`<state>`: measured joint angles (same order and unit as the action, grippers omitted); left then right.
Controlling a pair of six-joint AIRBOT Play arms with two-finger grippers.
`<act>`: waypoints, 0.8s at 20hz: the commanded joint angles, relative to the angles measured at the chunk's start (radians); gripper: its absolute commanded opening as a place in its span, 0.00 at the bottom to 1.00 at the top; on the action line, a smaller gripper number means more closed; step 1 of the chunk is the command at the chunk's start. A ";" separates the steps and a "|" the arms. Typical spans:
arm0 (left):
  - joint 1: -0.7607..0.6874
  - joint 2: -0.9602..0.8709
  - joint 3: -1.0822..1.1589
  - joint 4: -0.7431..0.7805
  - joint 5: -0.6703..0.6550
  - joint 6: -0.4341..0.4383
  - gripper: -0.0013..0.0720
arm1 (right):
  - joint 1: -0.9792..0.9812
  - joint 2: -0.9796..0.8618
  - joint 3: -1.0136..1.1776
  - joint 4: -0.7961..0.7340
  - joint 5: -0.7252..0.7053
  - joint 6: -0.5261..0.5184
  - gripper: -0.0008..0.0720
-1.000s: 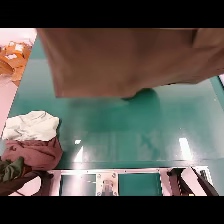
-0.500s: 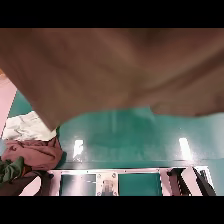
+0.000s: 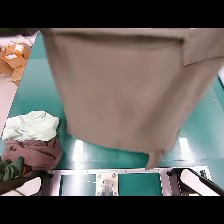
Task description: Fold the shirts.
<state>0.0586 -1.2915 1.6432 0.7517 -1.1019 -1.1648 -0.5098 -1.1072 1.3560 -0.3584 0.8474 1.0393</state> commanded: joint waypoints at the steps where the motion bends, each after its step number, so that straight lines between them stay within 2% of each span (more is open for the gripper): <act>1: -0.054 -0.220 -0.042 -0.003 0.112 0.048 0.05 | 0.092 -0.229 -0.012 -0.050 -0.073 -0.005 0.03; 4: -0.077 -0.349 -0.042 -0.015 0.216 0.044 0.05 | 0.114 -0.429 0.088 -0.050 -0.069 -0.005 0.03; 8: -0.102 -0.464 -0.042 -0.022 0.256 0.051 0.05 | 0.119 -0.583 0.138 -0.055 -0.061 -0.003 0.03; 9: -0.106 -0.488 -0.042 -0.026 0.264 0.051 0.11 | 0.119 -0.607 0.138 -0.066 -0.048 -0.002 0.08; 10: -0.108 -0.506 -0.042 -0.026 0.277 0.047 0.59 | 0.113 -0.629 0.138 -0.080 -0.023 0.000 0.25; 11: -0.108 -0.518 -0.042 -0.026 0.278 0.047 0.91 | 0.101 -0.645 0.138 -0.085 0.014 0.001 0.34; 13: -0.084 -0.519 -0.029 0.009 0.229 0.045 0.93 | 0.057 -0.651 0.137 -0.124 0.089 0.068 0.34; 16: 0.016 -0.518 0.043 0.058 -0.016 -0.022 0.93 | -0.072 -0.637 0.133 -0.134 0.296 0.090 0.33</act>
<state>0.0105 -1.7966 1.6409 0.7643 -0.9352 -1.1343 -0.4942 -1.7355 1.4899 -0.4706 0.9596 1.0939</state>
